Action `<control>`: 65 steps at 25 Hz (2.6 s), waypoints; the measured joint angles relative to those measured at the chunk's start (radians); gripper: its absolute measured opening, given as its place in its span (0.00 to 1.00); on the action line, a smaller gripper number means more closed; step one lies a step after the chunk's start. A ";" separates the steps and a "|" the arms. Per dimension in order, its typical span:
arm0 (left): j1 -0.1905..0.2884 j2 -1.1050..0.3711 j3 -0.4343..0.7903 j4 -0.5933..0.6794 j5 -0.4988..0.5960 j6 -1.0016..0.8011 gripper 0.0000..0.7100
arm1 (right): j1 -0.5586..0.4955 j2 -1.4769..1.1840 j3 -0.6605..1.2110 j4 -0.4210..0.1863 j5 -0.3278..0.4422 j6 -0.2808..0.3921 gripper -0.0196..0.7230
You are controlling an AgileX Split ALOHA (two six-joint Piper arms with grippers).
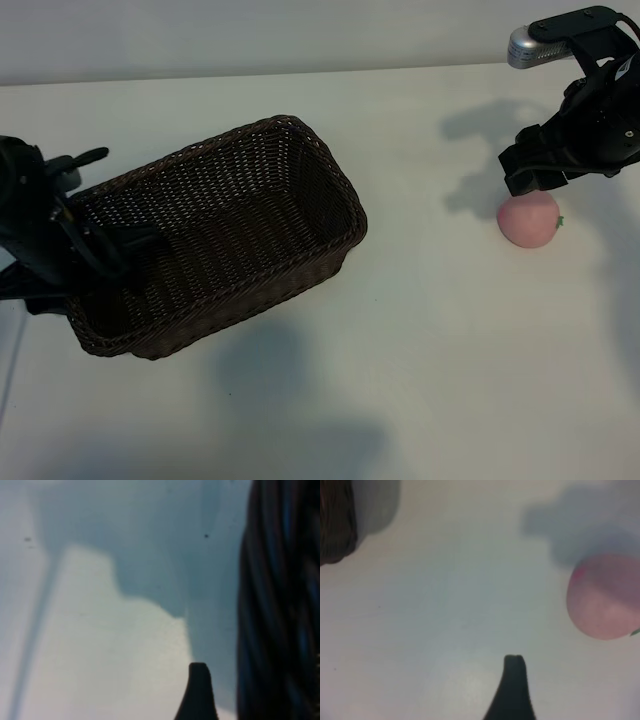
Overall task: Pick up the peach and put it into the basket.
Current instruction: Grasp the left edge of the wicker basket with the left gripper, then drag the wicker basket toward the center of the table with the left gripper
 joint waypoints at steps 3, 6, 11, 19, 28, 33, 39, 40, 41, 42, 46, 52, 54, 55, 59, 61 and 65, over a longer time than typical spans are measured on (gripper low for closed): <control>0.000 0.014 0.000 -0.005 -0.017 0.006 0.83 | 0.000 0.000 0.000 0.000 0.000 0.000 0.81; 0.000 0.018 0.000 -0.006 -0.026 0.009 0.76 | 0.000 0.000 0.000 0.001 0.000 0.000 0.81; 0.001 0.018 0.000 -0.016 -0.032 0.009 0.42 | 0.000 0.000 0.000 0.001 0.000 0.000 0.81; 0.001 0.018 0.000 -0.016 -0.042 0.011 0.38 | 0.000 0.000 0.000 0.001 0.000 0.000 0.81; 0.029 -0.057 0.000 -0.054 -0.037 0.108 0.29 | 0.000 0.000 0.000 0.001 0.001 -0.001 0.81; 0.142 -0.137 0.000 -0.252 -0.014 0.360 0.23 | 0.000 0.000 0.000 0.001 0.001 -0.001 0.81; 0.272 -0.174 0.007 -0.572 0.036 0.712 0.23 | 0.000 0.000 0.000 0.001 0.001 -0.001 0.81; 0.285 -0.174 0.007 -0.618 0.042 0.761 0.23 | 0.000 0.000 0.000 0.001 0.002 -0.001 0.81; 0.293 -0.174 0.007 -0.653 0.044 0.802 0.23 | 0.000 0.000 0.000 0.001 0.002 -0.001 0.81; 0.297 -0.174 0.007 -0.674 0.044 0.833 0.23 | 0.000 0.000 0.000 0.001 0.002 -0.001 0.81; 0.299 -0.170 -0.020 -0.681 0.061 0.883 0.23 | 0.000 0.000 0.000 0.001 0.002 -0.001 0.81; 0.299 -0.100 -0.147 -0.638 0.117 0.891 0.23 | 0.000 0.000 0.000 0.001 0.003 -0.001 0.81; 0.295 -0.068 -0.184 -0.632 0.126 0.891 0.23 | 0.000 0.000 0.000 0.001 0.003 -0.001 0.81; 0.288 -0.053 -0.199 -0.626 0.128 0.890 0.23 | 0.000 0.000 0.000 0.001 0.003 -0.001 0.81; 0.223 0.002 -0.263 -0.606 0.129 0.876 0.23 | 0.000 0.000 0.000 0.000 0.003 -0.001 0.81; 0.175 0.038 -0.301 -0.579 0.128 0.837 0.23 | 0.000 0.000 0.000 0.000 0.003 -0.001 0.81; 0.083 0.107 -0.363 -0.486 0.110 0.723 0.23 | 0.000 0.000 0.000 0.000 0.003 -0.001 0.81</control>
